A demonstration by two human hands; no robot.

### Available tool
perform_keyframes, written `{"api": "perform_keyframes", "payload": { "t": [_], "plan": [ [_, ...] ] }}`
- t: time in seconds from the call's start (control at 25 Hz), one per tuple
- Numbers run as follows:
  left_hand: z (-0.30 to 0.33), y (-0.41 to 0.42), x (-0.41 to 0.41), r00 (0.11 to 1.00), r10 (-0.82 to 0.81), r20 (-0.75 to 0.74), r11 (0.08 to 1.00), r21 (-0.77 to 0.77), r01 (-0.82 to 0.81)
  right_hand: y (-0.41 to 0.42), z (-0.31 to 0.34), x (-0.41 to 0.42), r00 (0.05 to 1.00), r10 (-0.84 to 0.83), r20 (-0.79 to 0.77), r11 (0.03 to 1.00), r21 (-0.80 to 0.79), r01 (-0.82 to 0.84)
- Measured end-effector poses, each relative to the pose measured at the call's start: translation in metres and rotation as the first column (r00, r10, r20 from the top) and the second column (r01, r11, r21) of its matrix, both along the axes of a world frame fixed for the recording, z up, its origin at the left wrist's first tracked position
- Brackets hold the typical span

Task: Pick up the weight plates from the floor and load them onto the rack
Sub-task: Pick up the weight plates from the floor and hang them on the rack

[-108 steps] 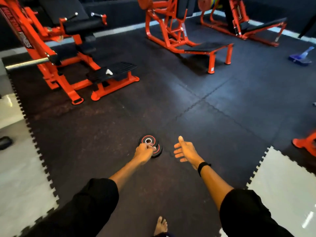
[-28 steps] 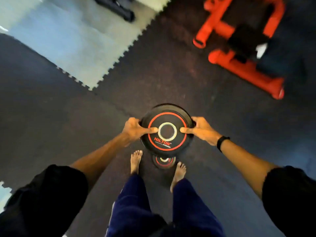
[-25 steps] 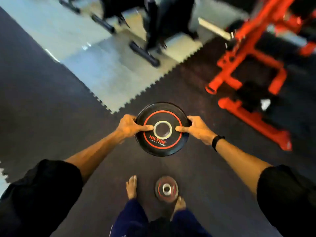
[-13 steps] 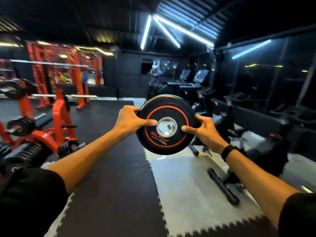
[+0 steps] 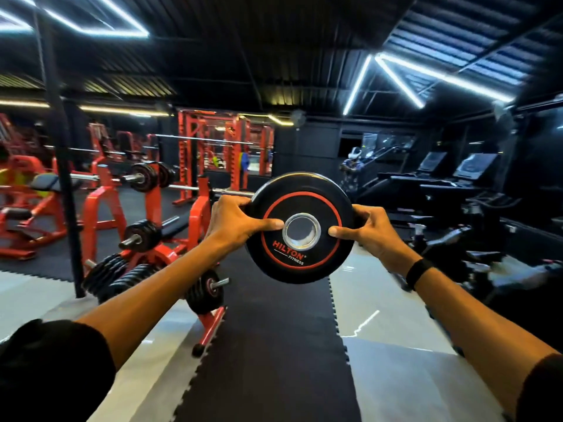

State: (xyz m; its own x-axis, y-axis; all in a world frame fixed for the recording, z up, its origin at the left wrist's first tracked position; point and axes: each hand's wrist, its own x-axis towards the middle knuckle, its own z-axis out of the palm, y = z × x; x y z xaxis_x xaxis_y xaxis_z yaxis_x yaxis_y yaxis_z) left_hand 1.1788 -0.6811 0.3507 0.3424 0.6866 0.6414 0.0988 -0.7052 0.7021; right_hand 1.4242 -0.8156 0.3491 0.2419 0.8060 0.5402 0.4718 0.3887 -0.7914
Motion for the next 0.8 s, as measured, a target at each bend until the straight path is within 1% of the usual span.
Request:
{"api": "perform_keyframes", "payload": {
  "t": [0.16,0.28,0.4,0.48,0.52,0.64,0.72,0.8],
  "plan": [
    [-0.031,0.12,0.067,0.997,0.036,0.071,0.999,-0.018,-0.035,0.134,-0.02,0.075,0.995,0.098,0.019,0.995,-0.006,-0.098],
    [-0.034,0.215,0.13,0.99,0.122,0.071,0.992,-0.052,-0.118,0.25,-0.013,0.147,0.987,0.151,0.049,0.988,-0.028,-0.149],
    [-0.031,0.29,0.174,0.974,0.22,0.051,0.973,-0.085,-0.216,0.348,-0.006,0.197,0.97,0.234,0.062,0.971,-0.062,-0.231],
    [-0.033,0.338,0.194,0.967,0.254,0.017,0.962,-0.107,-0.251,0.401,-0.011,0.218,0.963,0.265,0.049,0.962,-0.077,-0.261],
    [-0.036,0.373,0.208,0.96,0.281,-0.006,0.955,-0.093,-0.28,0.439,-0.017,0.235,0.96,0.278,0.033,0.958,-0.077,-0.275],
    [-0.058,0.473,0.244,0.938,0.344,-0.043,0.936,-0.061,-0.346,0.553,-0.045,0.273,0.941,0.337,0.04,0.938,-0.104,-0.331],
    [-0.082,0.542,0.265,0.929,0.368,-0.038,0.926,-0.073,-0.37,0.63,-0.066,0.296,0.929,0.368,0.042,0.925,-0.115,-0.361],
    [-0.096,0.615,0.286,0.916,0.398,-0.05,0.91,-0.1,-0.401,0.714,-0.071,0.319,0.917,0.395,0.048,0.911,-0.149,-0.385]
  ]
}}
